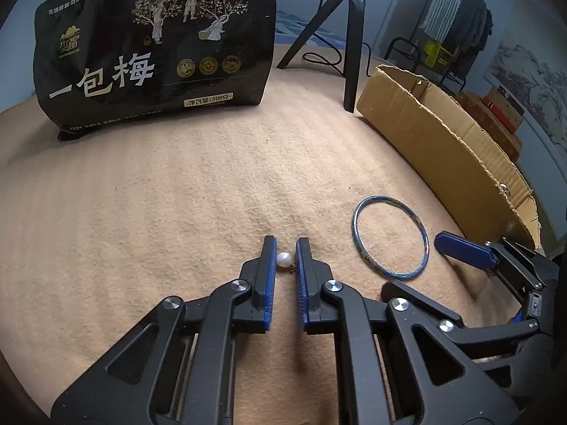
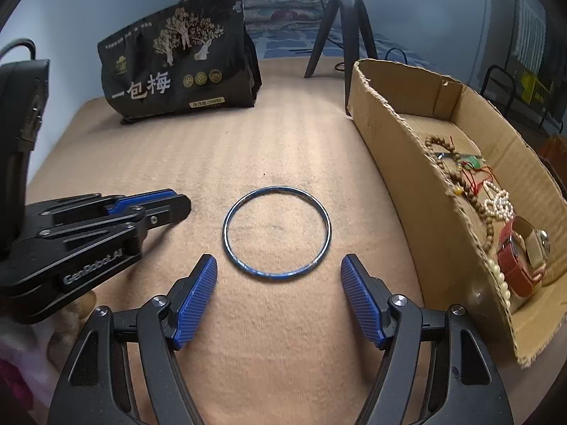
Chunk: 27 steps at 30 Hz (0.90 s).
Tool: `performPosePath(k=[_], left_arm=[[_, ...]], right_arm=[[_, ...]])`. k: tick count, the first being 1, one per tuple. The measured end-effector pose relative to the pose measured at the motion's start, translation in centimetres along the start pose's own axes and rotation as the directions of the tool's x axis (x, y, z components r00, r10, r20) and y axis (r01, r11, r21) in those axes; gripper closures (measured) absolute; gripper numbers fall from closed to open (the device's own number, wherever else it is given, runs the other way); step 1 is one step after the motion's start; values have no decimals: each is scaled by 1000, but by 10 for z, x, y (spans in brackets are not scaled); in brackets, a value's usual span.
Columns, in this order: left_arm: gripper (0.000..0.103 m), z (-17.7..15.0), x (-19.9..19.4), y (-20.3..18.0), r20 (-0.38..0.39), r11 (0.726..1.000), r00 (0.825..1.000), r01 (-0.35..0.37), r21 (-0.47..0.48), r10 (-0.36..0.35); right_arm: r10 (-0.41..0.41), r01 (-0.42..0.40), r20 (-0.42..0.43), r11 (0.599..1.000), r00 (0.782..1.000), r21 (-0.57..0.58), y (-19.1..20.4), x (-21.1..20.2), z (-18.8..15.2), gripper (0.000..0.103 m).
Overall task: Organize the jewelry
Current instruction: 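Grasp the second pearl earring with the left tool while the right tool grasps the blue bangle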
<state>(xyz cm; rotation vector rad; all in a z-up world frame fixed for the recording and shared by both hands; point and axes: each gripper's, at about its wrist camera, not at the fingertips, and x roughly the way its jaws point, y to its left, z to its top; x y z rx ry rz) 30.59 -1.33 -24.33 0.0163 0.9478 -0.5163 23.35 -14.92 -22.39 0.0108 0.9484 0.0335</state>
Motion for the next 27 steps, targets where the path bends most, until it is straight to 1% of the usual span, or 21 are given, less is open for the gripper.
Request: performPosePath(k=[5, 14, 21, 27], left_arm=[[94, -2, -3, 0, 1, 1000, 1000, -13, 9, 13], [94, -1, -7, 11, 9, 999, 1000, -29, -26, 29], [94, -2, -16, 13, 18, 998, 999, -47, -29, 48], [94, 2, -31, 11, 33, 997, 997, -63, -34, 64]], right_arm=[[-14, 14, -2, 1000, 1000, -16, 4, 7, 6, 31], [-27, 27, -13, 999, 1000, -31, 7, 18, 14, 32], [2, -3, -10, 999, 1000, -43, 10, 15, 15, 32], [29, -27, 14, 996, 999, -81, 16, -6, 14, 32]])
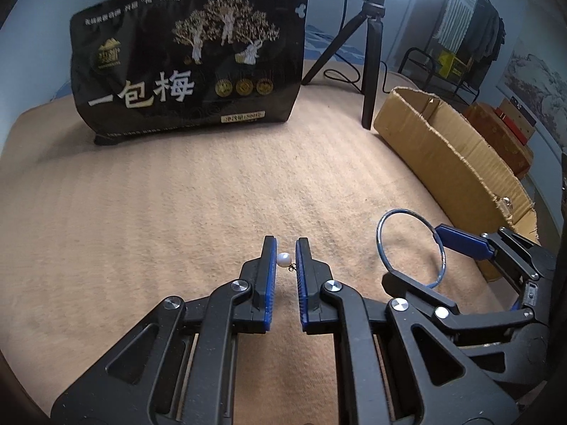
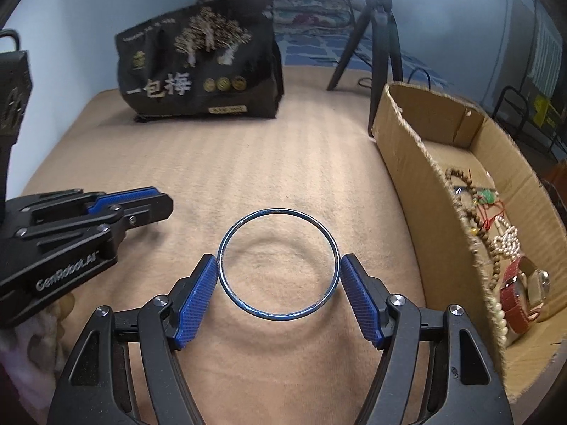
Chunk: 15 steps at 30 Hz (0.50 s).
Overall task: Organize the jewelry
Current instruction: 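Grasp the second pearl earring with the left tool while the right tool grasps the blue bangle, then carry the earring and blue bangle into the box and open both tools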
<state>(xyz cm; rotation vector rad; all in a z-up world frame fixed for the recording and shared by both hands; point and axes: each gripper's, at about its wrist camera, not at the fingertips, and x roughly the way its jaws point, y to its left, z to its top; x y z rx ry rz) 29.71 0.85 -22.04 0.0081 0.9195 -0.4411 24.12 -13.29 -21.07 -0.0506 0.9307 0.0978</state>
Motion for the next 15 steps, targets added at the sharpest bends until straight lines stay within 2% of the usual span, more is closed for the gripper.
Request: performPosePath(k=[8, 15], left_arm=[[94, 5, -28, -17, 23, 999, 1000, -17, 29, 17], [94, 15, -49, -45, 47, 999, 999, -5, 51, 3]], right_arm=[[50, -49, 40, 999, 998, -8, -5, -39, 3, 32], [73, -71, 71, 997, 995, -19, -19, -78, 5, 32]])
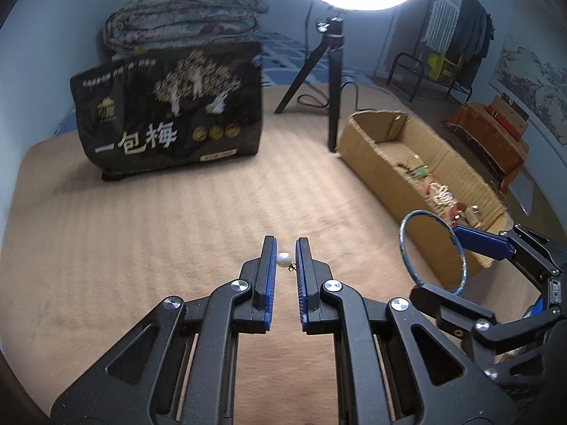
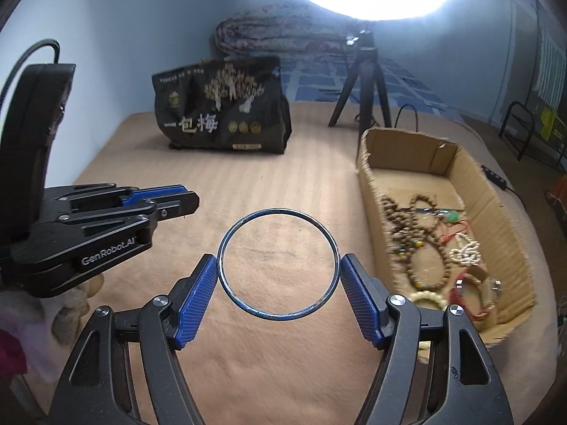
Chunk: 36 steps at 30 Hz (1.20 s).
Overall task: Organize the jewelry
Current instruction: 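Carry the earring and blue bangle into the box and open both tools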
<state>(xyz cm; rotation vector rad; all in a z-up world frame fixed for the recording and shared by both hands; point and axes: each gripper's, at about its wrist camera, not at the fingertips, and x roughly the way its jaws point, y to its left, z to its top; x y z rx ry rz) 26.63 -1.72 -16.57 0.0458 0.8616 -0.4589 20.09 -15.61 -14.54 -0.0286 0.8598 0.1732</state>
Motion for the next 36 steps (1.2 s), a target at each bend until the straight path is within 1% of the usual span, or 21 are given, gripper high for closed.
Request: performPosePath(k=[3, 6, 10, 16, 24, 36], left_arm=[[94, 6, -7, -14, 13, 1000, 1000, 12, 6, -12], [94, 11, -13, -29, 22, 1000, 999, 27, 12, -27], [94, 19, -16, -52, 30, 999, 999, 44, 26, -45], [94, 32, -12, -82, 42, 997, 997, 67, 36, -68], [94, 59, 0, -113, 59, 995, 995, 81, 50, -84], [94, 93, 35, -133, 60, 996, 995, 73, 49, -76]], right_arm=[[2, -2, 12, 1000, 1000, -2, -12, -19, 1, 32], [-14, 14, 34, 1000, 999, -5, -28, -39, 2, 32], [-23, 22, 38, 1000, 999, 13, -51, -54, 5, 32], [-38, 37, 43, 999, 998, 24, -77, -67, 10, 32], [-51, 51, 39, 999, 998, 20, -106, -68, 16, 32], [-91, 90, 8, 994, 996, 64, -152, -52, 17, 32]])
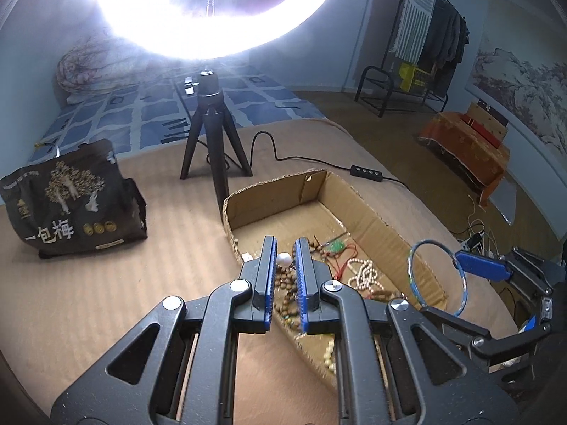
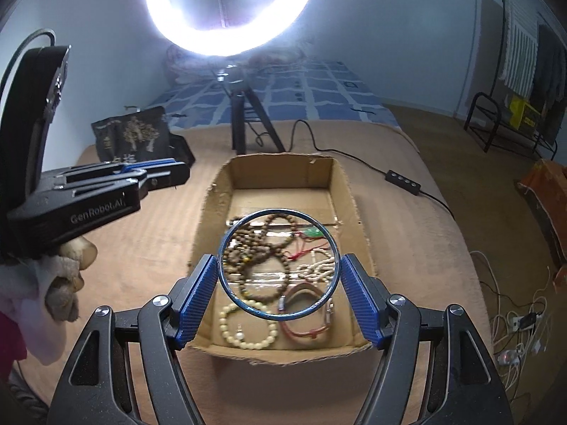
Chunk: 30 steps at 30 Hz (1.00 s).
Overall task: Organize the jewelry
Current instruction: 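Carry the earring and blue bangle into the box and open both tools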
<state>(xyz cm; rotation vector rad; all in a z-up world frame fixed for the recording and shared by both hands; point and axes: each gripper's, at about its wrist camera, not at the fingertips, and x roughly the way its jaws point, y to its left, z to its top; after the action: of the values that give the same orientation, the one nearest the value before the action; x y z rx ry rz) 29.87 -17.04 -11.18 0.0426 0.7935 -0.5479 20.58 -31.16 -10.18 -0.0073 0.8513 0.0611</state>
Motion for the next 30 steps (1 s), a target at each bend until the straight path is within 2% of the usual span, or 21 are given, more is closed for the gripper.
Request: performPosePath(k=[13, 27, 28, 29, 30], left_arm=[[94, 17, 34, -9, -19, 1000, 1000, -6, -5, 6], [94, 22, 39, -18, -25, 1000, 1000, -19, 6, 19], [88, 22, 39, -18, -27, 1000, 999, -21, 5, 21], [75, 22, 39, -18, -28, 1000, 999, -20, 3, 20], [69, 21, 38, -18, -24, 1000, 1000, -20, 0, 20]], right_arm=[[-4, 4, -14, 1000, 1000, 5, -15, 15, 3, 32], [-9, 9, -15, 1000, 1000, 10, -19, 17, 4, 32], [-11, 11, -18, 1000, 1000, 9, -18, 18, 3, 32], [-11, 11, -20, 1000, 1000, 9, -18, 18, 3, 32], [-10, 10, -22, 1000, 1000, 7, -18, 18, 3, 32]])
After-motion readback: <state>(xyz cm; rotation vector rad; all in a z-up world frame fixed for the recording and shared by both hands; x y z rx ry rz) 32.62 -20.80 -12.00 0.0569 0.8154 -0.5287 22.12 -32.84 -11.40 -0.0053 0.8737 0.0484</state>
